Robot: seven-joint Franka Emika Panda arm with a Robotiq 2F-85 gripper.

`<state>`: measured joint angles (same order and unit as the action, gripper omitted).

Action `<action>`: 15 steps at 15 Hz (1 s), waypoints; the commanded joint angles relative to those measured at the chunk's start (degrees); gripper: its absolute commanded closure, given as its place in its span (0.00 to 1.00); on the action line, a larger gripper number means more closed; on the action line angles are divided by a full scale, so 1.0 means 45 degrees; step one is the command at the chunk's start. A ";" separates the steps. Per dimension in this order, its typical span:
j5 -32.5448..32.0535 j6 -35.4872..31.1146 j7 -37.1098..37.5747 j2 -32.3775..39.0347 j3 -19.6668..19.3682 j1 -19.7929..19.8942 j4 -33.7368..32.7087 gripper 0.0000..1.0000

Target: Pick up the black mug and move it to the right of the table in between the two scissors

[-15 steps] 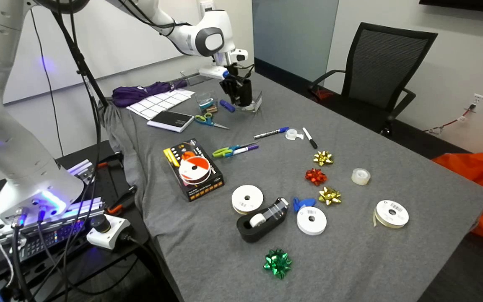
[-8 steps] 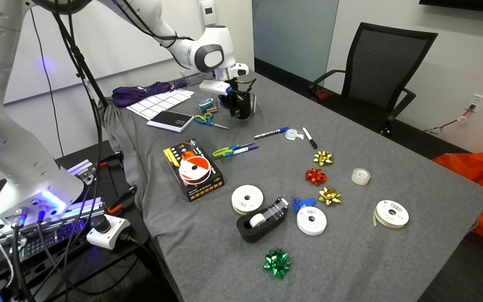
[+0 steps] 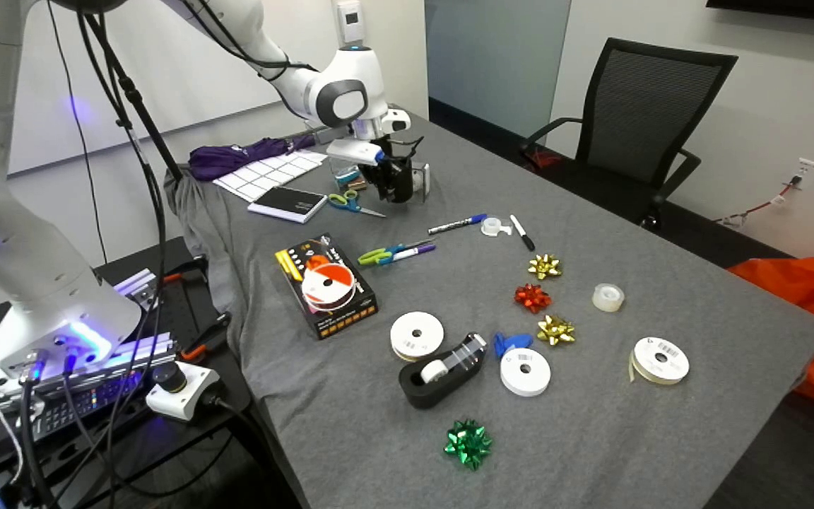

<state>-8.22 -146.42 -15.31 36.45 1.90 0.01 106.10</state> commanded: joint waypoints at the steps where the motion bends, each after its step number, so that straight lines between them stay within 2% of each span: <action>1: 0.0371 -0.0343 -0.1174 -0.1296 0.0661 0.0814 0.1337 0.95; 6: 0.0259 -0.0131 -0.2453 -0.1820 0.0621 0.1408 0.1901 0.95; 12: -0.0325 -0.0760 -0.3902 -0.1354 0.0229 0.2170 0.2300 0.95; 15: 0.0134 -0.1438 -0.4795 -0.1211 0.0607 0.2872 0.2592 0.95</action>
<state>-9.00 -148.98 -32.57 31.61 2.78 9.85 115.51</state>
